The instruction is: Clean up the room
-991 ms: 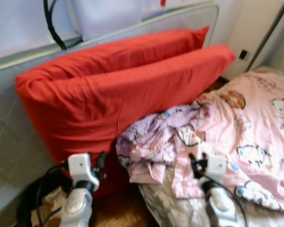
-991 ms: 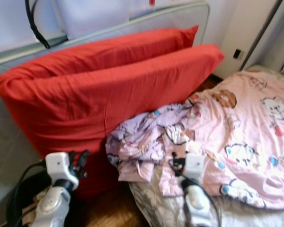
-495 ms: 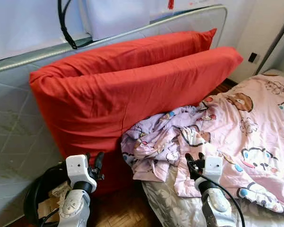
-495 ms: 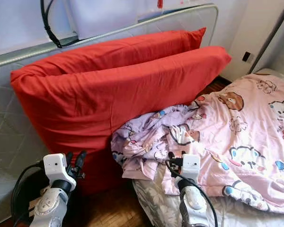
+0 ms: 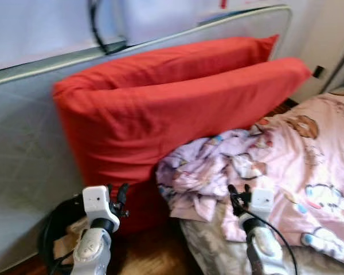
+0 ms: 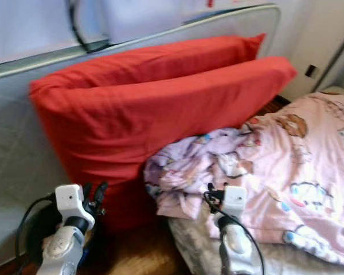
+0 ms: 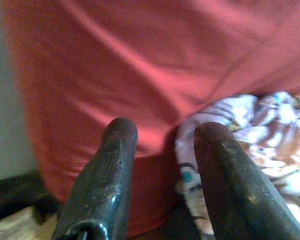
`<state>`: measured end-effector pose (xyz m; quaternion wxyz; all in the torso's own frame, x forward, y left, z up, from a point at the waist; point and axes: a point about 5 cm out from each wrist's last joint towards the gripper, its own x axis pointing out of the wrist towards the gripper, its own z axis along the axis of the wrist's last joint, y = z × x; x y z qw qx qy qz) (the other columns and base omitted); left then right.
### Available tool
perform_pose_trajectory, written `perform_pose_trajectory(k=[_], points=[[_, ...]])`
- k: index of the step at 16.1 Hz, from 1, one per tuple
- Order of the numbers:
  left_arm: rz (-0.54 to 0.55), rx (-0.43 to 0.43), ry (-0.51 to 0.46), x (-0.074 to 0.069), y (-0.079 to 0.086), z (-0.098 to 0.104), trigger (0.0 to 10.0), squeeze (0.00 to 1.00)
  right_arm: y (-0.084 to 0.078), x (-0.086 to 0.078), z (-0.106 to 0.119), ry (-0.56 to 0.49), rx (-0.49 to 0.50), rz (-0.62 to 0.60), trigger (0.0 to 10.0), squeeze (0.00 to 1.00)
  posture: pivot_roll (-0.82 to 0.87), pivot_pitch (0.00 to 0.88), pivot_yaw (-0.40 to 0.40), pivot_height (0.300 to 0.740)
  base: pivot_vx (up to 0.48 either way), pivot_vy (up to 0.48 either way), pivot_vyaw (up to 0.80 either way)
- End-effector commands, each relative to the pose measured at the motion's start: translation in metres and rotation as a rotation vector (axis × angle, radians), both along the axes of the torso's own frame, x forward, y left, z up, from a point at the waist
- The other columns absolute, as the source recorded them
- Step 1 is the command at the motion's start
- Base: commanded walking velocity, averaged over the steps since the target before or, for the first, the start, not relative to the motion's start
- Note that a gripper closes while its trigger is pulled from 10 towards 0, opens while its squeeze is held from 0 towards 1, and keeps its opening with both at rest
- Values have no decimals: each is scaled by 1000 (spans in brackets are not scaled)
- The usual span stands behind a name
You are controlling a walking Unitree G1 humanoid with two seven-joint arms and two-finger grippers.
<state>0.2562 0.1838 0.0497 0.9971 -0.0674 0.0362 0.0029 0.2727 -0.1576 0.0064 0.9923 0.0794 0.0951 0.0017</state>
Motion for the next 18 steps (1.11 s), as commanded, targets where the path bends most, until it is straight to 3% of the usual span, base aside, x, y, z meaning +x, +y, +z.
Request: perform_pose_trajectory(k=[1, 7, 18], points=[[0, -4, -2, 0, 0, 1, 10000, 0, -4, -1, -1, 12, 3, -19, 10000, 0, 21, 65, 2, 740, 0, 0, 0], [-3, -8, -5, 2, 0, 3, 10000, 0, -2, 1, -2, 32, 20, -19, 10000, 0, 25, 52, 6, 740, 0, 0, -525], [-13, -3, -4, 3, -2, 4, 10000, 0, -2, 6, 1, 29, -9, -5, 10000, 0, 27, 75, 15, 726, 0, 0, 0]])
